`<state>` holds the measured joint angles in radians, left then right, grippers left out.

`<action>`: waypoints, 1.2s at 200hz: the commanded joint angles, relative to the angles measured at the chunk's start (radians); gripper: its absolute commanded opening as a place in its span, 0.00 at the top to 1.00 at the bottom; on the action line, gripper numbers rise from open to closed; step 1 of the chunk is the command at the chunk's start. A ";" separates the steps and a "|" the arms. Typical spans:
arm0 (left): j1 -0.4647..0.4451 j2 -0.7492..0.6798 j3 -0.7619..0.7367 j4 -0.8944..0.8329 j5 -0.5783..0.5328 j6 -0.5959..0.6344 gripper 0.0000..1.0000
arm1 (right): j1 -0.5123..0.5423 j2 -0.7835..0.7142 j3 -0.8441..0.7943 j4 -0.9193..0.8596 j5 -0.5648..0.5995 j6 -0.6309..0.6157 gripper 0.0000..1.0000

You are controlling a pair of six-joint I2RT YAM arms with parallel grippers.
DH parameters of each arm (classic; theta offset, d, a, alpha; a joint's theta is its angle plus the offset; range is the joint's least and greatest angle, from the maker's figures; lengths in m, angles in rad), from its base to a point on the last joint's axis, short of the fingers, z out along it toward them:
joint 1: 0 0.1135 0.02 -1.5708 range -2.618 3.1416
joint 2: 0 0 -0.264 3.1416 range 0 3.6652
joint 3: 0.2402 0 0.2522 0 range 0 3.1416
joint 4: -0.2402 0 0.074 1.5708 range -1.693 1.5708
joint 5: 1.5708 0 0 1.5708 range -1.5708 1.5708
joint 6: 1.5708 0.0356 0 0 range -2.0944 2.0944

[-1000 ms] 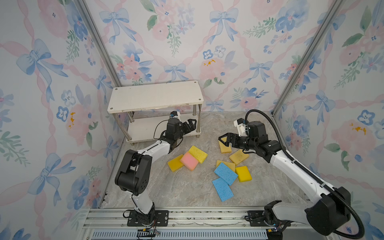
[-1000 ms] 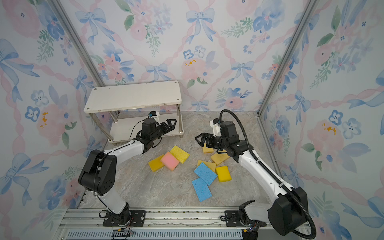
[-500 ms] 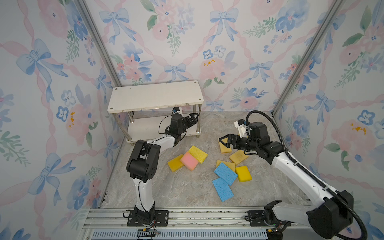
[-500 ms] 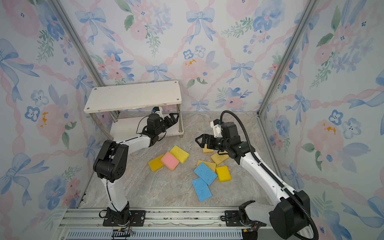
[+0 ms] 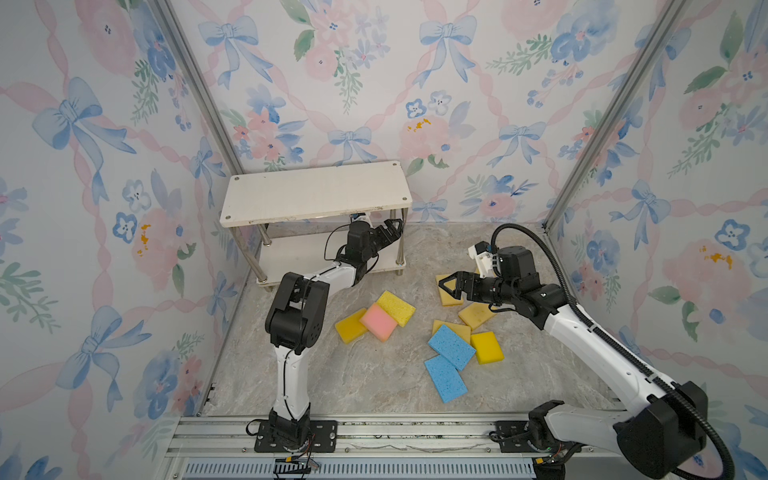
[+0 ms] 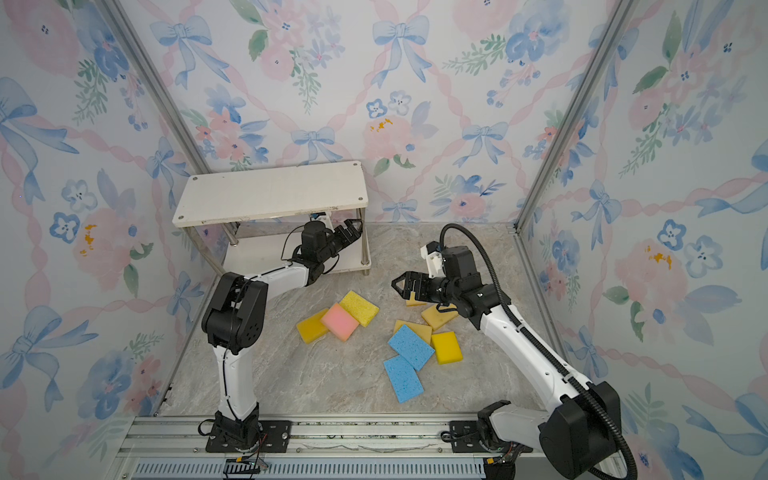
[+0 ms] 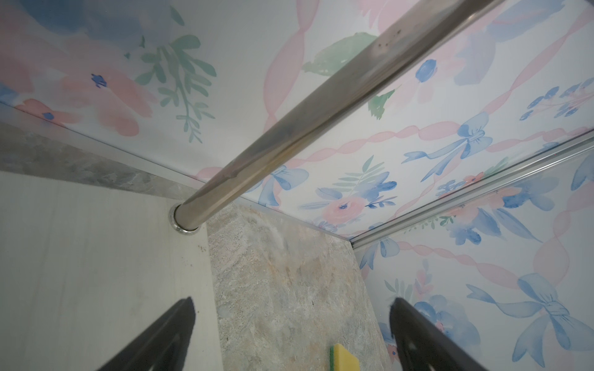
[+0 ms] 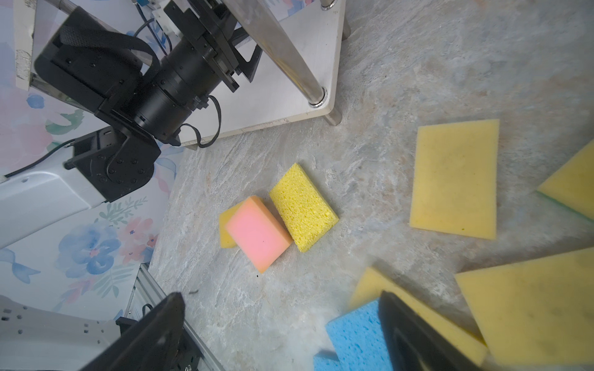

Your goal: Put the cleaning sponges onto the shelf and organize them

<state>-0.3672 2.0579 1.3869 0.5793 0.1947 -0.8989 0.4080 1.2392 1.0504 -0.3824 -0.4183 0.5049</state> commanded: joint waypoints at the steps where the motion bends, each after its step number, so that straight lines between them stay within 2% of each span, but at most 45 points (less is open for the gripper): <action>1: -0.064 0.004 0.024 0.012 0.052 0.009 0.03 | -0.011 -0.023 -0.015 -0.008 -0.019 -0.015 0.03; 134: -0.221 -0.048 -0.059 0.012 0.003 0.006 0.03 | -0.145 -0.174 -0.102 -0.086 -0.018 -0.049 0.03; 181: -0.209 -0.116 -0.133 -0.010 -0.015 0.030 0.03 | -0.181 -0.216 -0.116 -0.163 0.002 -0.064 0.03; 218: -0.171 -0.231 -0.262 -0.046 -0.016 0.059 0.02 | -0.179 -0.230 -0.097 -0.279 0.038 -0.068 0.03; 240: -0.162 -0.318 -0.321 -0.164 -0.057 0.078 0.02 | -0.156 -0.231 -0.124 -0.330 0.055 -0.040 0.03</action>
<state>-0.5453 1.8324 1.1168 0.5274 0.1661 -0.8665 0.2359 1.0187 0.9440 -0.6067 -0.3939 0.4530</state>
